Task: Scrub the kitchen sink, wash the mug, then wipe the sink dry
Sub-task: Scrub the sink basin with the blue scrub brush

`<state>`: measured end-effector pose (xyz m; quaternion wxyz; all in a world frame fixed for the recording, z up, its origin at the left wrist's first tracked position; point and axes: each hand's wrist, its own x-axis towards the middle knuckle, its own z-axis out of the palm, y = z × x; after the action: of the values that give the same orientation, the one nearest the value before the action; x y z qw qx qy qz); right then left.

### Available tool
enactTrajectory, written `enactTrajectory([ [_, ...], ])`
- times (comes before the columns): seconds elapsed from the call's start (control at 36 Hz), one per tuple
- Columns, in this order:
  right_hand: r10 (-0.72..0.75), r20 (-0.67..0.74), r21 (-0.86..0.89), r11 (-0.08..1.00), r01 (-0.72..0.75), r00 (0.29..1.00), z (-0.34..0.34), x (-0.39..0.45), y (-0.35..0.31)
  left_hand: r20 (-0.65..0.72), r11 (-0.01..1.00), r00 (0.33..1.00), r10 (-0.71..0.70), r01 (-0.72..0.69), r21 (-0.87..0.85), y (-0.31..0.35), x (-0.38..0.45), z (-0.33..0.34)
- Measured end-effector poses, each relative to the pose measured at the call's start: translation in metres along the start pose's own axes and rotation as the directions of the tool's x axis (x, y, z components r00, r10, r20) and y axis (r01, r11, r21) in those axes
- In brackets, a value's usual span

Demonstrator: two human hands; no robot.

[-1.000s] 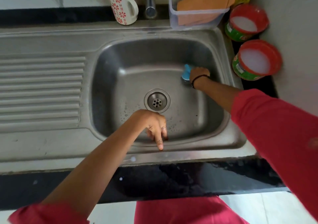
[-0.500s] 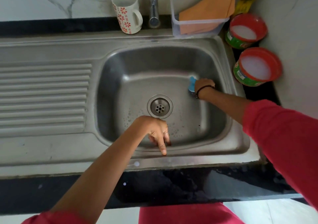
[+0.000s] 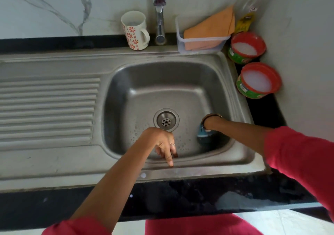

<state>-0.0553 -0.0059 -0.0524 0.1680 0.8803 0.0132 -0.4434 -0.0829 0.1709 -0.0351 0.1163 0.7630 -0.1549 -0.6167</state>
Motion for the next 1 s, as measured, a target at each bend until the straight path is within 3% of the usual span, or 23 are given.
enactTrajectory([
  [0.19,0.156,-0.283,0.246,0.965,-0.086,0.946,-0.029,0.027,0.018,0.007,1.000,1.000,-0.022,0.022,0.001,0.000,0.005,-0.002],
  [0.53,-0.078,-0.111,0.205,0.974,0.100,0.991,0.038,-0.018,-0.018,0.009,0.993,0.996,-0.088,0.087,0.081,0.011,-0.006,-0.003],
  [0.67,-0.081,-0.091,0.366,0.924,0.109,0.993,0.029,-0.027,-0.002,0.043,0.979,0.993,-0.110,0.100,0.180,0.024,-0.010,-0.008],
  [0.75,-0.035,-0.173,0.538,0.834,0.124,0.984,0.008,-0.038,0.023,0.071,0.974,0.993,-0.095,0.078,0.214,0.029,-0.007,-0.021],
  [0.86,0.085,-0.348,0.681,0.708,0.190,0.934,-0.033,-0.051,0.071,-0.177,0.972,0.982,0.063,-0.020,0.235,0.041,-0.001,-0.059],
  [1.0,0.330,-0.494,0.829,0.457,0.322,0.805,-0.082,-0.058,0.133,-0.508,0.966,0.822,0.257,-0.221,0.132,0.078,-0.002,-0.122],
])
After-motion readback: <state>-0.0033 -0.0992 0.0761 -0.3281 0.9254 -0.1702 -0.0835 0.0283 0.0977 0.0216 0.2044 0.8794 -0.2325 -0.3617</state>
